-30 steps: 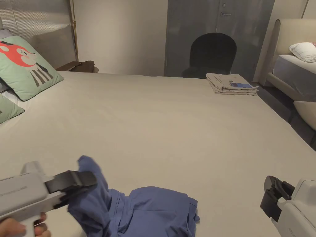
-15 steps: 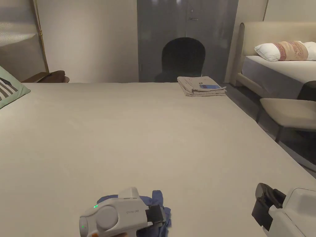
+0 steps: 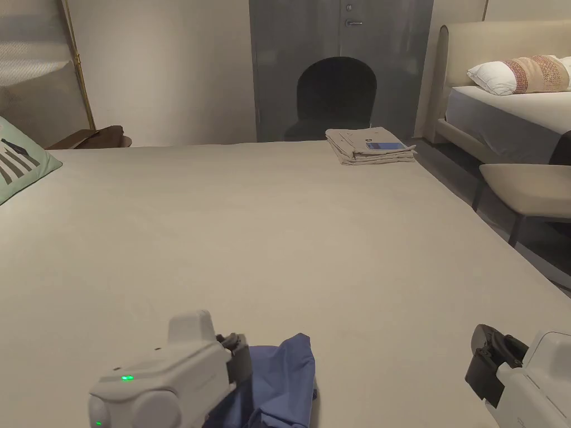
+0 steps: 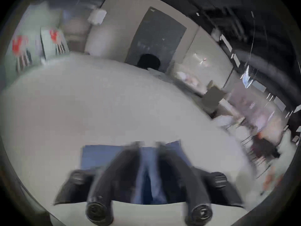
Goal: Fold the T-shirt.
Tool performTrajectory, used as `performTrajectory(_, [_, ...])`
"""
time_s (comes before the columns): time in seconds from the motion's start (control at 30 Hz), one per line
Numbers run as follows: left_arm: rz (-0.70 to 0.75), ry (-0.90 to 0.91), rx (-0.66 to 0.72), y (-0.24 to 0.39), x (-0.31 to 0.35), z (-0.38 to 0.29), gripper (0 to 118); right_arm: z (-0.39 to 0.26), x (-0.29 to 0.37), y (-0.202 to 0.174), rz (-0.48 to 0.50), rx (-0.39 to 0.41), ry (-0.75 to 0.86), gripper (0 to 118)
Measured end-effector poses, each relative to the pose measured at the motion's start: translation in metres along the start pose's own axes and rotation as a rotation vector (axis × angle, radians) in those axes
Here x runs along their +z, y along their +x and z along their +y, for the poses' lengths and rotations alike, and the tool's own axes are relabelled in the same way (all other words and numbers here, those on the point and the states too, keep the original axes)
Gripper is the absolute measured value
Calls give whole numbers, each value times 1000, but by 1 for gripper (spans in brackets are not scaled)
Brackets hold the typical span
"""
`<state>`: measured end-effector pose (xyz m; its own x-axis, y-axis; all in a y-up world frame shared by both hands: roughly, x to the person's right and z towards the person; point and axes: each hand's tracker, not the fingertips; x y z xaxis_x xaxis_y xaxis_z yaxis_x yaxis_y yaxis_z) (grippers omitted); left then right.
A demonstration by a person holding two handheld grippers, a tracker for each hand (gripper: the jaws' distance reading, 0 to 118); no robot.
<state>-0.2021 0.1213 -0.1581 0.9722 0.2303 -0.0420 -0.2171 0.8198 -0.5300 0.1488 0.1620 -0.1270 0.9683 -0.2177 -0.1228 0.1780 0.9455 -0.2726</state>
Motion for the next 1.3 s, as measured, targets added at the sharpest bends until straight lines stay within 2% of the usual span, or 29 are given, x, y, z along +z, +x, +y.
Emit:
performTrajectory(0.1, [-54, -45, -101, 35, -2, -24, 2, 0, 0, -3, 10, 7, -3, 0])
performTrajectory(0.23, [-178, -123, -133, 70, -12, -52, 2, -1, 1, 0, 9, 13, -8, 0])
performTrajectory(0.3, [-194, -139, -162, 89, -19, -63, 2, -1, 2, 3, 6, 11, -10, 0])
performTrajectory(0.47, [-326, -251, -117, 114, -38, -75, 2, -1, 4, 13, -9, 15, -13, 0])
performTrajectory(0.57, [-317, -191, -112, 115, -24, -68, 2, 1, 3, 19, -7, 29, -12, 0])
performTrajectory(0.67, [-333, -88, -68, 94, 1, -41, 2, 4, 0, 12, 7, 39, -8, 0])
performTrajectory(0.77, [-282, 44, -17, 56, 28, -12, 2, 8, -8, -6, 49, 39, -5, 0])
performTrajectory(0.93, [-113, 213, 88, -22, 76, 13, 2, -2, -34, -57, 196, 92, -71, 0])
performTrajectory(1.13, [12, 207, 220, -95, 106, 0, 2, -39, -80, -123, 374, 151, -324, 0])
performTrajectory(1.2, [28, 187, 264, -112, 110, -10, 2, -57, -96, -137, 386, 184, -426, 0])
performTrajectory(1.3, [-7, 136, 345, -128, 108, -24, 2, -82, -119, -145, 317, 263, -562, 0])
